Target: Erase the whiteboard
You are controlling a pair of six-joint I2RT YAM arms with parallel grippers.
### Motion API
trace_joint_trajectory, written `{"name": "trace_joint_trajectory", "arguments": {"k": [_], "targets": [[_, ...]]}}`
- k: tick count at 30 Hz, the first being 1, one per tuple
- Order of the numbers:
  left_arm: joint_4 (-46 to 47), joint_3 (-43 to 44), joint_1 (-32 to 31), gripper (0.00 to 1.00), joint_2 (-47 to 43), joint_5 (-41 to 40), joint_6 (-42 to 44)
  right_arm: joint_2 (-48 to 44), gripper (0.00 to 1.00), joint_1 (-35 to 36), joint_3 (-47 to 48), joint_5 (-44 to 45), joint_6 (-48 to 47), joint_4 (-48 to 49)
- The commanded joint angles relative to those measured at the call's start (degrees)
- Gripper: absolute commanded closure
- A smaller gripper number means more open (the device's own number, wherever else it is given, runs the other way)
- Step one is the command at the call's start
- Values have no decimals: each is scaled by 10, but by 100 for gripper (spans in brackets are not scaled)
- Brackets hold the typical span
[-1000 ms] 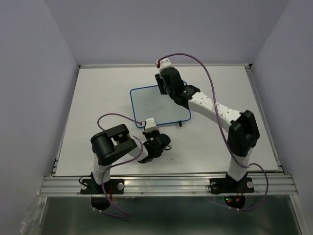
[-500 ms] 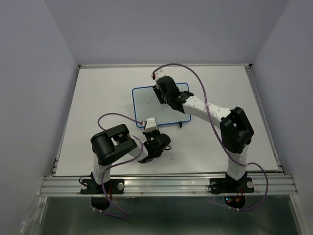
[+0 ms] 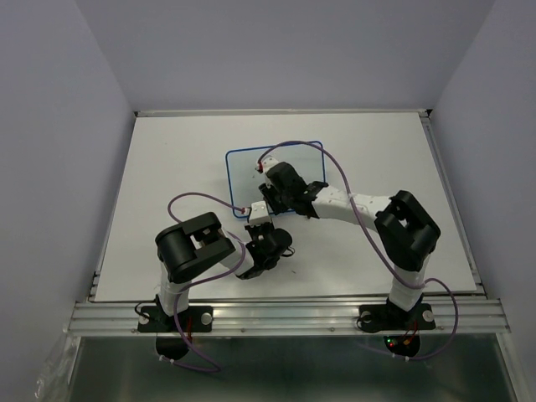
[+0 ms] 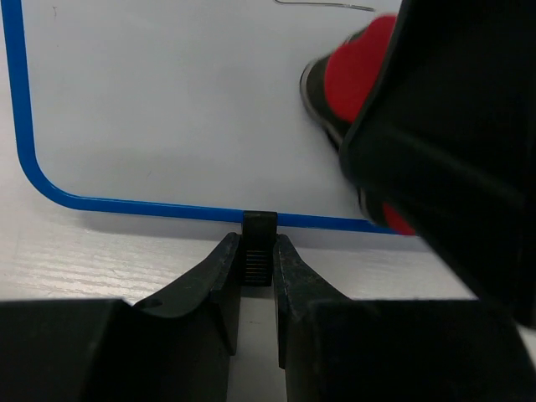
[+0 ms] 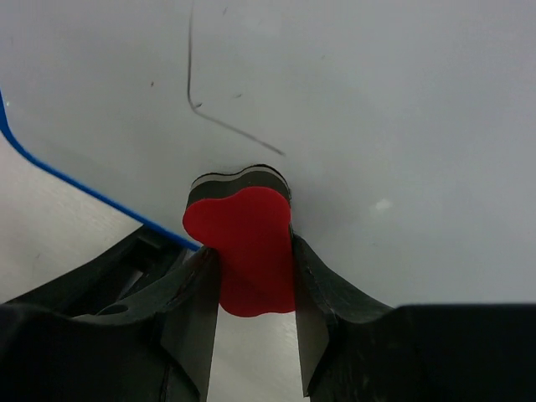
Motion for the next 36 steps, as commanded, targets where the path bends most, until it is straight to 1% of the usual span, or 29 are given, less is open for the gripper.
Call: {"name": "trace_joint_trajectory", "arguments": {"k": [1,4,7,9,11,14,15,16,17,18,20,22,23,26,28,30,31,32,33,34,36], "targets": [[-117,-20,9,100,50,79,-7,-14,99,3,-28,-40,23,-19],[-117,-19,9,100,49,79,-7,-35,99,3,-26,-36,26,-19],[-118,-20,9,100,48,77,-8,-59,99,3,-16,-8,31,-20],[-121,-20,9,100,47,77,-12,-69,99,3,-3,29,35,-21],[-146,-14,9,100,41,77,-32,-87,99,3,5,55,42,-25],[-158,-13,9,80,35,77,-39,-109,99,-2,4,80,52,-25],[-161,-14,9,67,32,77,-42,-114,99,-2,3,83,53,-25],[-162,-14,9,67,31,77,-45,-117,99,-2,0,85,54,-27],[-164,-19,9,62,25,76,-51,-121,99,-2,-1,88,56,-28],[-167,-21,9,56,22,76,-54,-129,99,-8,-2,89,57,-30],[-172,-28,9,49,8,77,-61,-134,99,-8,-6,90,60,-32],[-175,-32,7,35,-4,78,-62,-142,99,-8,-7,97,61,-33],[-179,-34,5,29,-18,77,-62,-146,99,-8,-8,104,62,-33],[-191,-38,-5,23,-40,72,-55,-160,99,-8,-11,117,60,-33],[-207,-36,-12,22,-52,69,-59,-169,99,-8,-10,121,60,-33],[-256,-27,-27,17,-73,64,-70,-182,99,-8,-9,128,60,-33],[-287,-21,-33,15,-83,60,-101,-185,99,-8,-7,131,59,-33],[-340,-14,-39,14,-96,56,-109,-192,99,-8,-5,139,58,-33],[-361,-2,-48,12,-125,60,-111,-195,99,-15,-2,142,56,-33],[-419,19,-49,11,-162,71,-116,-201,99,-21,0,143,57,-33],[-458,34,-48,9,-208,83,-104,-207,99,-30,1,141,59,-33]]}}
